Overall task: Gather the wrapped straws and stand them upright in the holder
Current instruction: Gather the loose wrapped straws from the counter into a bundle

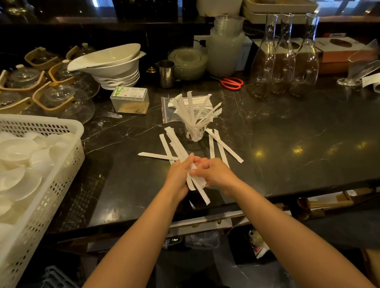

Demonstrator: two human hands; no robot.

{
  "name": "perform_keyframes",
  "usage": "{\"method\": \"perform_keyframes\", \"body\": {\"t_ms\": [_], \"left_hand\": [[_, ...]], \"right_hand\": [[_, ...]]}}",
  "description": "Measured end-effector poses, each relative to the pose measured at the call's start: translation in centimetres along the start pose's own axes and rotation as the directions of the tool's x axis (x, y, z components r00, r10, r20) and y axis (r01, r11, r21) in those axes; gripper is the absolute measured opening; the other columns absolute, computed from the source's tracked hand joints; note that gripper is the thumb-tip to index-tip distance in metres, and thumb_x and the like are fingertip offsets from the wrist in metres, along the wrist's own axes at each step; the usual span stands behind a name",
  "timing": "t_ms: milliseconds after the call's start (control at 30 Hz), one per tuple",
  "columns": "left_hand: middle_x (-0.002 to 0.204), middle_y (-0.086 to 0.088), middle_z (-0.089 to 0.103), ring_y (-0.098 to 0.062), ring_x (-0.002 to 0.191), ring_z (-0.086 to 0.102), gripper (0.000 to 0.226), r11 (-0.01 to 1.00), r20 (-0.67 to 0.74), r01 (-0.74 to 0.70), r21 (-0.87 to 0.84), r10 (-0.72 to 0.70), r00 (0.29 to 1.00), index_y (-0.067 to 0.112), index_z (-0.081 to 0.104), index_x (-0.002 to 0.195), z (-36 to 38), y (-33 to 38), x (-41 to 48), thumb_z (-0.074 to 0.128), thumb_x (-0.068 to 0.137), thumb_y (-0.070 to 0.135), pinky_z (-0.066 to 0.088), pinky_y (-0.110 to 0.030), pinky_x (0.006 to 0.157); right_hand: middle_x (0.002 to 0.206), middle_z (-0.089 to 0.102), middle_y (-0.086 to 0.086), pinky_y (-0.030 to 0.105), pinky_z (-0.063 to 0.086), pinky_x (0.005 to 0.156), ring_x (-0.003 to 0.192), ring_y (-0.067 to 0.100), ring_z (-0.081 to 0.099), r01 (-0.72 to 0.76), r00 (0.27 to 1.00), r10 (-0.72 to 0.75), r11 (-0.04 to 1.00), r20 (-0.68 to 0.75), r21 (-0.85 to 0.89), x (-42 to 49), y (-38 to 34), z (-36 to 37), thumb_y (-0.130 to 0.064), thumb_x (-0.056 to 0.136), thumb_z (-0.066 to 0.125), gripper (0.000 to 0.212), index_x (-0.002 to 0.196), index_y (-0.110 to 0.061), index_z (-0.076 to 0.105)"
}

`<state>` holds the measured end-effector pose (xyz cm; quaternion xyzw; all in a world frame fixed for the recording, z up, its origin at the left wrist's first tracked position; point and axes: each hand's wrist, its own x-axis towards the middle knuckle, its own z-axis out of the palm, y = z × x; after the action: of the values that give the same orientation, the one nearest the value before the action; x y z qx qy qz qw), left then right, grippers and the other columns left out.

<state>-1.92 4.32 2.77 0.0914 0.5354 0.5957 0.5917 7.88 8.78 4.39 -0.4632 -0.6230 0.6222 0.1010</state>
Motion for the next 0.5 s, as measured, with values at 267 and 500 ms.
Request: {"method": "perform_keyframes", "body": {"t_ms": [267, 500], "left_hand": [[0.036, 0.004, 0.052, -0.010, 0.034, 0.051, 0.026, 0.988, -0.026, -0.061, -0.140, 0.058, 0.998, 0.009, 0.048, 0.073, -2.3, 0.7, 1.1, 0.039, 0.094, 0.021, 0.046, -0.019, 0.040], [0.038, 0.004, 0.046, -0.006, 0.029, 0.036, 0.027, 0.997, -0.065, -0.071, -0.042, 0.068, 0.996, 0.010, 0.053, 0.077, -2.2, 0.5, 2.2, 0.039, 0.094, 0.025, 0.034, -0.015, 0.033]], "right_hand": [[0.076, 0.060, 0.006, 0.015, 0.048, 0.050, 0.062, 0.013, 0.057, -0.083, 0.983, 0.084, 0.996, -0.165, 0.015, 1.1, -0.1, -5.2, -0.007, 0.084, 0.059, 0.029, 0.111, 0.004, 0.057], [0.130, 0.050, 0.017, 0.041, 0.043, 0.094, 0.117, 0.033, 0.049, -0.208, 0.918, -0.003, 0.847, -0.396, -0.489, 6.0, 0.1, -6.6, -0.029, 0.082, 0.062, 0.057, 0.127, 0.000, 0.042]]}}
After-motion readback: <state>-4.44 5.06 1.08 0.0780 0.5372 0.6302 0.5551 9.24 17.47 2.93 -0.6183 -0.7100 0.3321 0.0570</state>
